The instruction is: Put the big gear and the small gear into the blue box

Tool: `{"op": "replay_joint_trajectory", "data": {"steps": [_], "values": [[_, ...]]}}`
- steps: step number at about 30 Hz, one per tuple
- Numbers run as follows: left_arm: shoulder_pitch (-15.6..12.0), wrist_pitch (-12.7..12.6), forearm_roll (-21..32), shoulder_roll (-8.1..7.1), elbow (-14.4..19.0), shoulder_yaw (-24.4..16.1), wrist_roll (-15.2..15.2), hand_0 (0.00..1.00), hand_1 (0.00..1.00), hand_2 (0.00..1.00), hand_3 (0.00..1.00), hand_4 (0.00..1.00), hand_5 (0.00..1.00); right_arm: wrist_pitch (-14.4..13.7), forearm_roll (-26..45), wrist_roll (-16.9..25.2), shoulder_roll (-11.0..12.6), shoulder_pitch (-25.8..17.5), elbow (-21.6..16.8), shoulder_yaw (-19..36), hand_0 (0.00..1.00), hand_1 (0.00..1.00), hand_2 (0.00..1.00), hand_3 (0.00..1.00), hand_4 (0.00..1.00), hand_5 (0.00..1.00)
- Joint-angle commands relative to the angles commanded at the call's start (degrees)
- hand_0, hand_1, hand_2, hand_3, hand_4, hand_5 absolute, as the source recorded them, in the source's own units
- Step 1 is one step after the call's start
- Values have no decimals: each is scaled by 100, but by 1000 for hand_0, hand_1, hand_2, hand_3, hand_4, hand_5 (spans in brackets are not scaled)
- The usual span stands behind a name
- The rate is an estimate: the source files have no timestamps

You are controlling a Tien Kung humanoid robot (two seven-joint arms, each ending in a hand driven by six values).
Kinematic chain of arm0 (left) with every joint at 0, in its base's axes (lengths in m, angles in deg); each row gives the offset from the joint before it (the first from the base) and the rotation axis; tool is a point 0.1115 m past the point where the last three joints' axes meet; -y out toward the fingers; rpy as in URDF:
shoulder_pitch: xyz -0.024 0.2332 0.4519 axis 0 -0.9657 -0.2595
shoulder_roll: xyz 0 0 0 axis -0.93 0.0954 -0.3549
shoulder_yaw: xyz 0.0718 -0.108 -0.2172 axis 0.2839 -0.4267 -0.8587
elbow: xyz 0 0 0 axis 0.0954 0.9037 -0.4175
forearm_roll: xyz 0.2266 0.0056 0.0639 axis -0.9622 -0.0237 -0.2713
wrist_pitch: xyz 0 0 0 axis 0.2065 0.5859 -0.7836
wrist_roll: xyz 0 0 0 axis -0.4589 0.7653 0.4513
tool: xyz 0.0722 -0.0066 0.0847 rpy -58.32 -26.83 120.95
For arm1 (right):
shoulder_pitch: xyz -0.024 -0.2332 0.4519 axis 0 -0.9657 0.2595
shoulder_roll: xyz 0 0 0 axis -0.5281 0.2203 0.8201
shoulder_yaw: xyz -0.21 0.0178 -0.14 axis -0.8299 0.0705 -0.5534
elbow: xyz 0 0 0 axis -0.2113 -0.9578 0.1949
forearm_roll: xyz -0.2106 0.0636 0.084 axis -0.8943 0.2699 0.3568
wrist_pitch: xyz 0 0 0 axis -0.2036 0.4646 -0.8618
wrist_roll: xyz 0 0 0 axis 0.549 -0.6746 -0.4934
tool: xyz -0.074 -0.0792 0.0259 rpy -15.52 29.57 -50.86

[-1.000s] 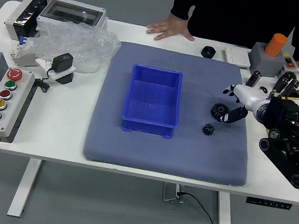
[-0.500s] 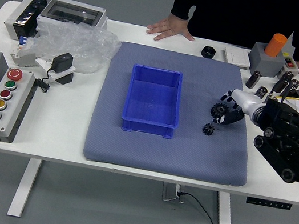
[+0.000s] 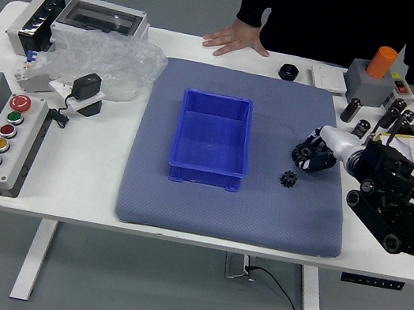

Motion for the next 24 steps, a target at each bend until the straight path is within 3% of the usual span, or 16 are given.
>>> {"op": "replay_joint_trajectory", "data": {"steps": [6, 7, 12, 13, 24], "values": [[0, 4, -22, 2, 0, -12, 0, 843, 807, 814, 849, 729, 274, -202, -72, 26, -56, -59, 14, 1, 671, 647, 714, 682, 793, 329], [0, 4, -22, 2, 0, -12, 0, 843, 807, 814, 848, 731, 273, -257, -90, 35, -64, -69, 15, 6, 634, 577, 614, 633, 710, 277], [-1, 3, -18, 3, 0, -5, 2, 843, 807, 814, 848, 731, 273, -484, -161, 68, -84, -96, 22, 23, 634, 577, 614, 633, 710, 277], [0, 3, -16, 3, 0, -4, 2, 843, 806, 814, 848, 732, 274, -528, -177, 73, -84, -99, 23, 29, 654, 537, 557, 595, 752, 170], [0, -1, 10, 7, 0, 12, -2, 843, 806, 814, 848, 733, 275, -751, -249, 90, -81, -118, 33, 73, 650, 520, 534, 569, 787, 124]]}}
